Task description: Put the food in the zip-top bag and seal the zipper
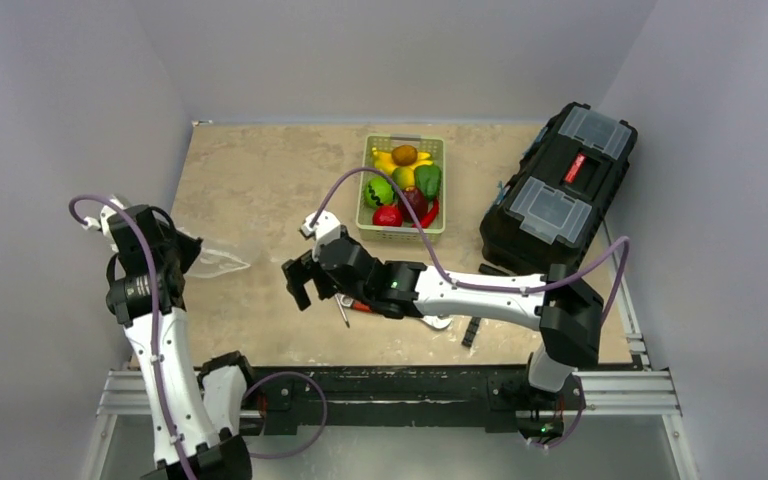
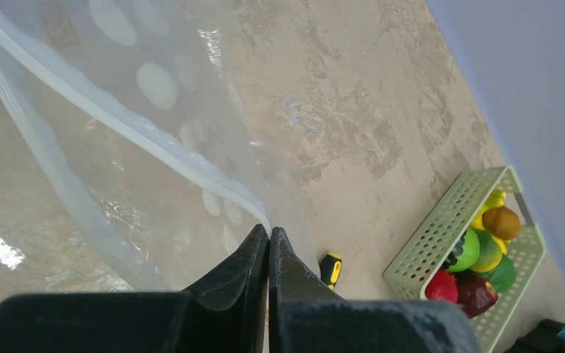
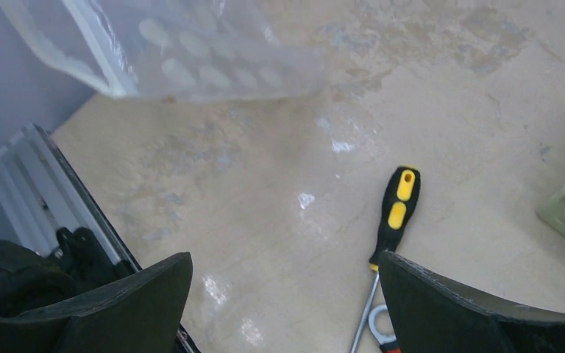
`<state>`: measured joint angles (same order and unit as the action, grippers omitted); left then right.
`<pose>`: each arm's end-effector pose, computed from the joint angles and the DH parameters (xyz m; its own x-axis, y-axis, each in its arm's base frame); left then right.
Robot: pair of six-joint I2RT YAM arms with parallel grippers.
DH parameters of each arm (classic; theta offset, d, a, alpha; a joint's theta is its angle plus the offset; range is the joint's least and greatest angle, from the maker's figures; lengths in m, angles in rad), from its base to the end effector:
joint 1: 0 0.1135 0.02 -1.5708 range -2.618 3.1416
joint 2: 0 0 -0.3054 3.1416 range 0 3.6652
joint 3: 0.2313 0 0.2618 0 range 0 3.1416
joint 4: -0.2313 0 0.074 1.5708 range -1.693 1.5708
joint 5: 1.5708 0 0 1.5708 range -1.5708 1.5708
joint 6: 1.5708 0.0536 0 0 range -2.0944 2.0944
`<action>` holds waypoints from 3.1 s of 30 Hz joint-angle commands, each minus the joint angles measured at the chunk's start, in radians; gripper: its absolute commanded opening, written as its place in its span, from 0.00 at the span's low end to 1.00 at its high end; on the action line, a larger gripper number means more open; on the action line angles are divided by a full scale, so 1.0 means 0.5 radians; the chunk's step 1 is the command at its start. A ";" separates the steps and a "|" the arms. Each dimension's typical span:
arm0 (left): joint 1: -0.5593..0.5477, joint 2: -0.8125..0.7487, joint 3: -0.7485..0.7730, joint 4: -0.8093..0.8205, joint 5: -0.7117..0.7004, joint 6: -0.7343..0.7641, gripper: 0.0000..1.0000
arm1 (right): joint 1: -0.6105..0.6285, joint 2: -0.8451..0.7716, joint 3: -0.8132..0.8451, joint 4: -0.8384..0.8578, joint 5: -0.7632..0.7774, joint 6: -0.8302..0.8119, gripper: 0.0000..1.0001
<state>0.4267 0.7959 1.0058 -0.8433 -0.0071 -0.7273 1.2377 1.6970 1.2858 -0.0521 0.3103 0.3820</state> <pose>0.1327 0.0607 0.3680 -0.1239 -0.7866 -0.6049 -0.6713 0.5154 -0.5327 0.1554 0.3990 0.3137 -0.4378 -0.1796 -0.8810 -0.6977 0.6859 0.2069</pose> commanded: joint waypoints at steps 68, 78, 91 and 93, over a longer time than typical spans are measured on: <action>-0.659 1.076 1.146 -0.368 0.070 0.616 0.74 | -0.389 0.502 0.532 0.696 -0.151 0.818 0.00; -0.770 1.367 1.269 -0.290 -0.039 0.654 0.46 | -0.390 0.658 0.734 0.600 -0.013 0.761 0.00; -0.794 1.626 1.345 -0.197 0.003 0.741 0.40 | -0.414 0.871 0.930 0.577 -0.039 0.825 0.00; -0.795 1.633 1.321 -0.168 0.005 0.750 0.40 | -0.414 0.883 0.933 0.577 -0.045 0.833 0.00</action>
<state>0.0368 1.6104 1.6531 -0.9859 -0.0139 -0.3843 1.0363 2.1544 1.6989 0.2295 0.2710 0.7731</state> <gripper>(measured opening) 0.405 0.005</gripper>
